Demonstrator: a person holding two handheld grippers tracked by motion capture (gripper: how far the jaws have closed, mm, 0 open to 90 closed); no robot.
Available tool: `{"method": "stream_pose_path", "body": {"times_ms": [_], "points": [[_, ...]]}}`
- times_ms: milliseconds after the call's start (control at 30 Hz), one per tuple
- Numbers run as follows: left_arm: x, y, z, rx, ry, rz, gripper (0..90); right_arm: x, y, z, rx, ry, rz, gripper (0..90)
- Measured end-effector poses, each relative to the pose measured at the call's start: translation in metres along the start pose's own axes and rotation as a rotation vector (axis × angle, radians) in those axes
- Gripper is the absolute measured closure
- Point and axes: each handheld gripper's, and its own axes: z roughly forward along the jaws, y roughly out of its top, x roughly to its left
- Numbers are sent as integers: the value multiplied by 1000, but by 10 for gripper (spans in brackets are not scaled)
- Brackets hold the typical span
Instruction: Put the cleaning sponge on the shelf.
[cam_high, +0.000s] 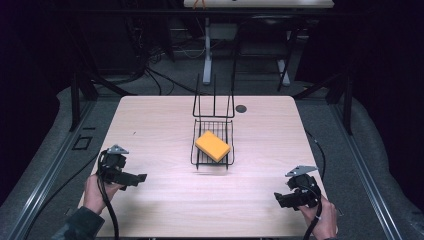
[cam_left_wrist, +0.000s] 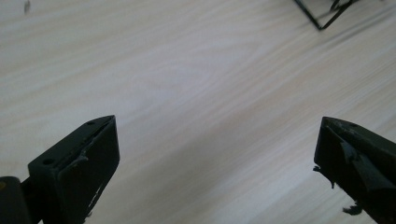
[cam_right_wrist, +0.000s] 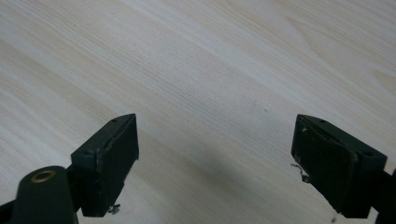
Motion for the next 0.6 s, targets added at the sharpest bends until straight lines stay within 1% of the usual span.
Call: {"method": "stream_pose_path", "body": {"times_ms": [33, 100, 167, 200, 233, 367, 467, 600], "points": [[1, -5, 2, 8, 4, -11, 2, 0, 0, 1, -5, -3, -3, 145], [3, -12, 5, 41, 4, -7, 2, 0, 0, 0, 0, -2, -4, 145], [5, -17, 9, 60, 3, -4, 2, 0, 0, 1, 3, -1, -1, 145], [5, -17, 9, 60, 3, -4, 2, 0, 0, 1, 3, -1, -1, 145], [6, -20, 12, 86, 13, 8, 2, 0, 0, 2, 7, -3, -4, 145], [8, -21, 16, 91, 7, 8, 1, 0, 0, 3, 18, -2, -10, 145], [8, -21, 18, 104, -1, 8, 2, 0, -1, 3, 15, -3, -12, 145], [8, -21, 19, 93, 2, 2, 2, -1, -1, 4, 11, -3, -7, 145]]}}
